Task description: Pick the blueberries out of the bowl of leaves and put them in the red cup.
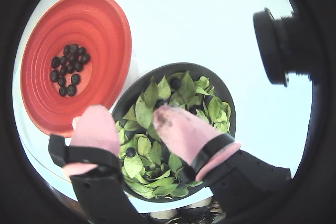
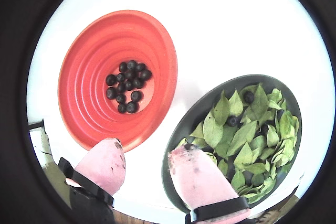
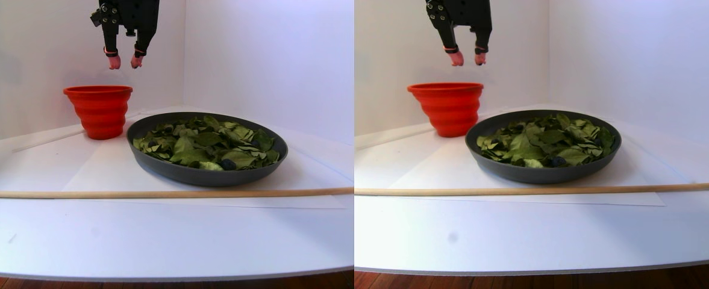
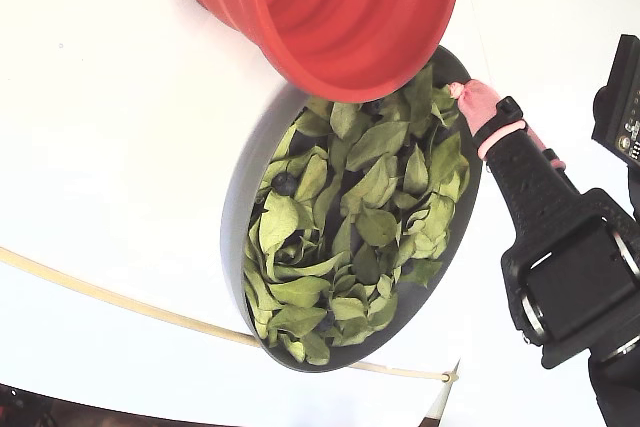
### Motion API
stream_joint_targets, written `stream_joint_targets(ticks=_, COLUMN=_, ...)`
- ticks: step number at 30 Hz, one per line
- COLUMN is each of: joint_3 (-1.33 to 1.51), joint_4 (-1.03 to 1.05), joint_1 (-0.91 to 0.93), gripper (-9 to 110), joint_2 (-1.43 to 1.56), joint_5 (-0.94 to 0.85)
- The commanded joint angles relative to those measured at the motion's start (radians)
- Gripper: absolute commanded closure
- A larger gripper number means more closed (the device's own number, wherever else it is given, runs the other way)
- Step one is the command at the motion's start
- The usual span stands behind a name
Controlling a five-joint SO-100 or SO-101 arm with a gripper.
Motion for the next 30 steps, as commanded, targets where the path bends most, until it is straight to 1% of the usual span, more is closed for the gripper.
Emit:
stream_joint_targets(ticks=1, joint_3=-0.003, joint_4=0.005, joint_1=0.012, gripper=86, joint_2=0.118, joint_5=-0.015)
stream_joint_targets(ticks=30, joint_3=0.176, joint_4=0.018, joint_1=0.103, gripper=87, joint_2=0.17, joint_5=-0.026)
